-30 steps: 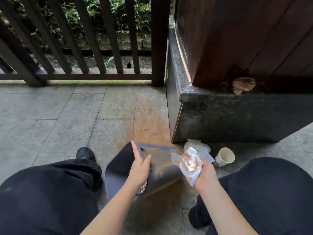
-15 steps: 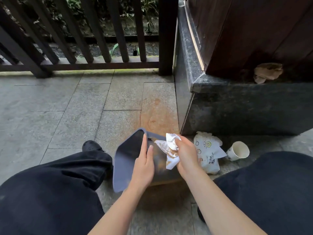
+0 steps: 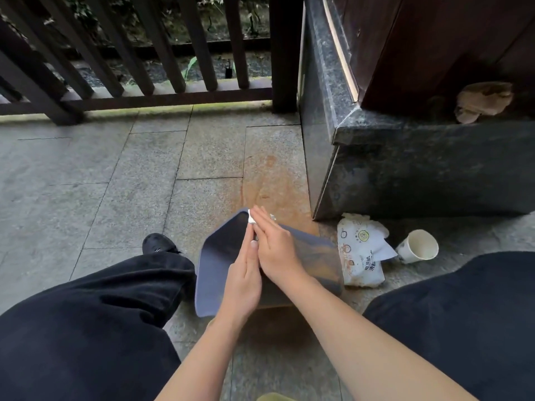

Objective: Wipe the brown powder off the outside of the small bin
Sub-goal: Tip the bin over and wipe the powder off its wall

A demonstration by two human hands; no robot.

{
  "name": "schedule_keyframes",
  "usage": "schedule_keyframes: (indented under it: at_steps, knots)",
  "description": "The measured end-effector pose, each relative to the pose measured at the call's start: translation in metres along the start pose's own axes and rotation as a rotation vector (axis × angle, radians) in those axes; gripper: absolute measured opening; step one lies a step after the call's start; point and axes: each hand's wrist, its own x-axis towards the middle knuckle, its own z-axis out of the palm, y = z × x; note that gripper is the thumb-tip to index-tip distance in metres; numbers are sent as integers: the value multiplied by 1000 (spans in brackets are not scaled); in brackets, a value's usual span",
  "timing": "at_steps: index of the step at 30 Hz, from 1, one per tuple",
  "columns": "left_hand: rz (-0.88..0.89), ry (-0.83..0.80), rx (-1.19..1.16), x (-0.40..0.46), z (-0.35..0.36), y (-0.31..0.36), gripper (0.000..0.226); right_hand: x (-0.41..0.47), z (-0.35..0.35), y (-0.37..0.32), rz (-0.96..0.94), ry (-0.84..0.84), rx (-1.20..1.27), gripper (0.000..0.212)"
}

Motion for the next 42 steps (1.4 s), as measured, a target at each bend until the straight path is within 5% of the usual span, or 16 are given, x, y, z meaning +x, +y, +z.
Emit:
schedule_keyframes:
  at_steps: [4, 9, 16, 29, 42]
  knots:
    - [0, 8, -35, 0, 0, -2, 45, -8, -3, 16, -136, -80, -247, 51]
    - [-25, 85, -49, 3, -10, -10, 48, -25, -8, 46, -60, -205, -443, 64]
    - [-32, 73, -32, 2, -10, -13, 46, -13, -18, 33, 97, -11, -179, 61]
    - [-32, 29, 135, 2, -6, -8, 47, -11, -3, 39, 25, -138, -311, 53]
    - [0, -12, 179, 5, -8, -13, 52, 9, -19, 36, 21, -91, 8, 60]
